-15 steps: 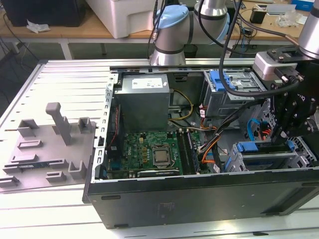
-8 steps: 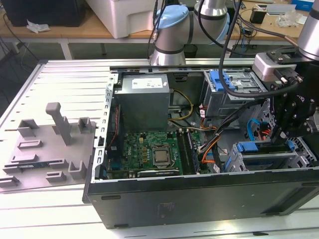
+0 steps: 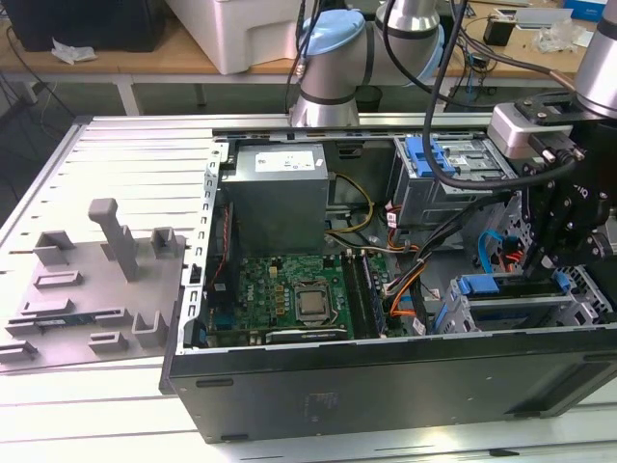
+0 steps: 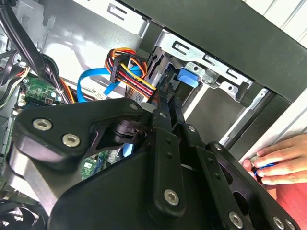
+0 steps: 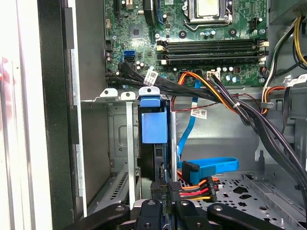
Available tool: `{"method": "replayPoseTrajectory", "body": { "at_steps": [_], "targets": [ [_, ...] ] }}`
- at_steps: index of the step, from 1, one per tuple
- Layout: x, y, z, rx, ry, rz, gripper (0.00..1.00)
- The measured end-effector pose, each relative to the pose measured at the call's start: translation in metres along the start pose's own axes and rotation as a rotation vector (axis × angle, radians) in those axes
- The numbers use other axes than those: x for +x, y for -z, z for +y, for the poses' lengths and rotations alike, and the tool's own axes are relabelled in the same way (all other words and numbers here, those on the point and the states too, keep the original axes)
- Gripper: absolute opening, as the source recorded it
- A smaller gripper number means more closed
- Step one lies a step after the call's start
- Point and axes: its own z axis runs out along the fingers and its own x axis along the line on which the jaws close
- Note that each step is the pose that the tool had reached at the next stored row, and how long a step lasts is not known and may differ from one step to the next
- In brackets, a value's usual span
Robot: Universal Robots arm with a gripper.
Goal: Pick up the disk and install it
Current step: 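Insert the first disk wire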
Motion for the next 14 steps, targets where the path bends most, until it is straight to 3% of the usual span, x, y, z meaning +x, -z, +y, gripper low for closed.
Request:
{"method": "replayPoseTrajectory", "body": {
  "at_steps": [14],
  "targets": [
    [-0.0003, 0.0046, -0.0002, 0.0, 0.0, -0.0002, 0.17]
  ]
}}
